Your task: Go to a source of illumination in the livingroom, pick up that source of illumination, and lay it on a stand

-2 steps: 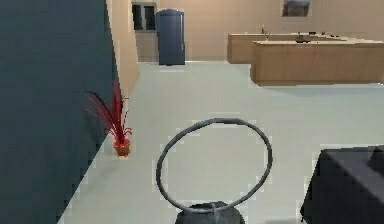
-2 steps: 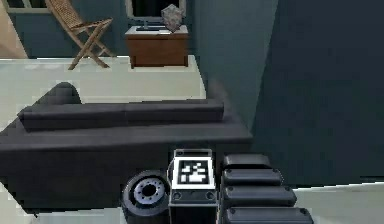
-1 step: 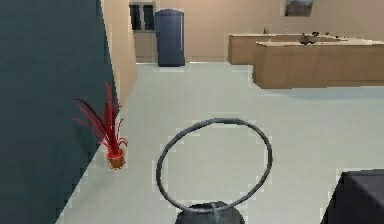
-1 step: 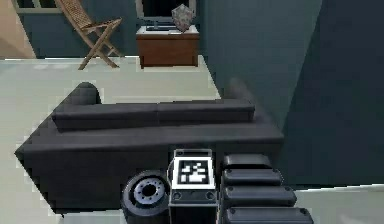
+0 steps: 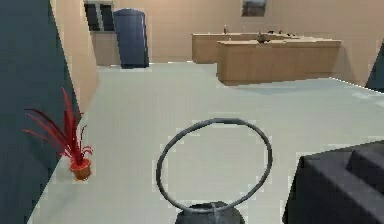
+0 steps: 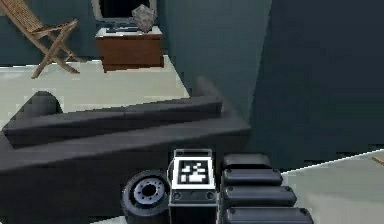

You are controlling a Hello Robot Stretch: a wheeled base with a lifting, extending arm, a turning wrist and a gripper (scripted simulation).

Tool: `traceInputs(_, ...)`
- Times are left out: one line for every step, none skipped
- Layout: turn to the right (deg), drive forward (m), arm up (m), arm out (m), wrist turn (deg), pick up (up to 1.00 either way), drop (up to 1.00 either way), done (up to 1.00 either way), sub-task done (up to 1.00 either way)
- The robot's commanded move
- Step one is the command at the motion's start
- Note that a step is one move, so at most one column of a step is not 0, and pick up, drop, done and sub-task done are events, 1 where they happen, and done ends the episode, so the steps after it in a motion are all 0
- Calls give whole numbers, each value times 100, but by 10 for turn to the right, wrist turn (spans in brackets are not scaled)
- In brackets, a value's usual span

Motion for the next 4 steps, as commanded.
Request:
traceInputs(0,100,0,0,0,0,0,0,0)
traceInputs(-30,0,0,0,0,0,0,0,0)
traceInputs(0,20,0,0,0,0,0,0,0)
traceInputs(450,0,0,0,0,0,0,0,0)
